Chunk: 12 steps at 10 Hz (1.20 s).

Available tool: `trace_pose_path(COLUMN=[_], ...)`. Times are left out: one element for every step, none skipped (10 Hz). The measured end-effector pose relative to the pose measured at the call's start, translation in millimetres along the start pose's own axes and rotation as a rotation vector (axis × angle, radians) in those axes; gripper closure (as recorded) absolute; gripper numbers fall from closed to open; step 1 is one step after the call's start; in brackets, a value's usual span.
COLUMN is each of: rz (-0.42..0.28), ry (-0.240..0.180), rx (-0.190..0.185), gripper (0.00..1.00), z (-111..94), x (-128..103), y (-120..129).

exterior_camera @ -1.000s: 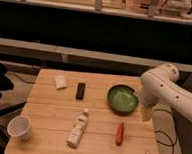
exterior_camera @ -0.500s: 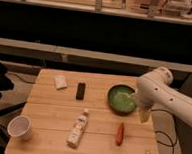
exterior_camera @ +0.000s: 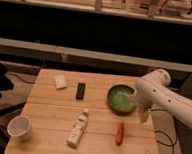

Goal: Pick up the ceramic bowl

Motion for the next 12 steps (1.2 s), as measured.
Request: trace_pose_path(rz=[-0.013,-0.022,-0.034,-0.043,-0.05,-0.062,-0.075,-0.086,-0.096,-0.107,-0.115,-0.122], ry=[0.0,-0.001,-0.003,-0.004,-0.005,-0.006,-0.007,-0.007,-0.01,-0.012,-0.014,-0.017], rx=[0.001,0.002,0.004,0.007,0.007,0.008,0.01,0.012,0.013,0.014,0.014,0.014], gripper=[0.2,0.2,0.2,0.2,0.2,0.2,0.2,0.2,0.2,0.2,0.2,0.2], z=[1,2,4,6,11,18,22,26,27,32,37,41], x=[1,1,0,-1,-1,-1,0,0,0,1,2,1], y=[-1,-1,-2,-4,-5,-6,-7,-8,-10,-11,-11,-13])
